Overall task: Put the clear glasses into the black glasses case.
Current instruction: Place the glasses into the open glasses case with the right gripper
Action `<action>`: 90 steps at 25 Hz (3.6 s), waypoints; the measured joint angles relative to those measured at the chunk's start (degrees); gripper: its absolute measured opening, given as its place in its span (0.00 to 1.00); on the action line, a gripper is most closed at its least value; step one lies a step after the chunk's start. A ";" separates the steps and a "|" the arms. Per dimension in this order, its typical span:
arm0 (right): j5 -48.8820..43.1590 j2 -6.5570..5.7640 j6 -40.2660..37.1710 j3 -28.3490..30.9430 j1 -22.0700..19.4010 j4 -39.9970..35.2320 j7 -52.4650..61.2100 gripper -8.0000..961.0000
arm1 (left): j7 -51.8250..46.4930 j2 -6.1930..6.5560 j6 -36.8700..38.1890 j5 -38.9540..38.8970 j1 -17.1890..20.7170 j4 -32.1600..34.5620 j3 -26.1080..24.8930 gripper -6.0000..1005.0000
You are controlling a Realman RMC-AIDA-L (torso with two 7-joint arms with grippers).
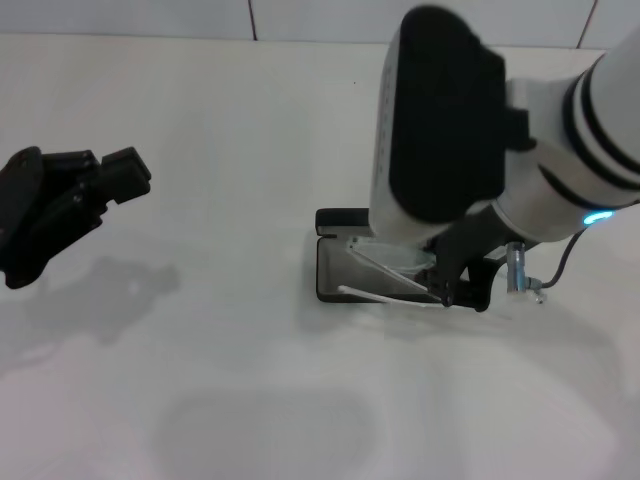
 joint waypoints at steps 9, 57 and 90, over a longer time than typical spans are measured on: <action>-9.15 0.08 4.25 -11.69 0.28 0.59 0.53 0.14 | -0.85 0.01 -1.24 0.04 -1.28 -0.09 -0.02 0.08; -25.47 0.08 25.01 -29.49 -1.24 12.68 4.32 0.14 | -1.58 -0.44 -2.12 1.69 -0.59 -0.11 -2.22 0.08; -25.61 0.09 27.04 -29.50 -0.62 15.47 4.06 0.15 | -1.31 -0.59 -2.12 1.78 0.03 -0.19 -2.21 0.08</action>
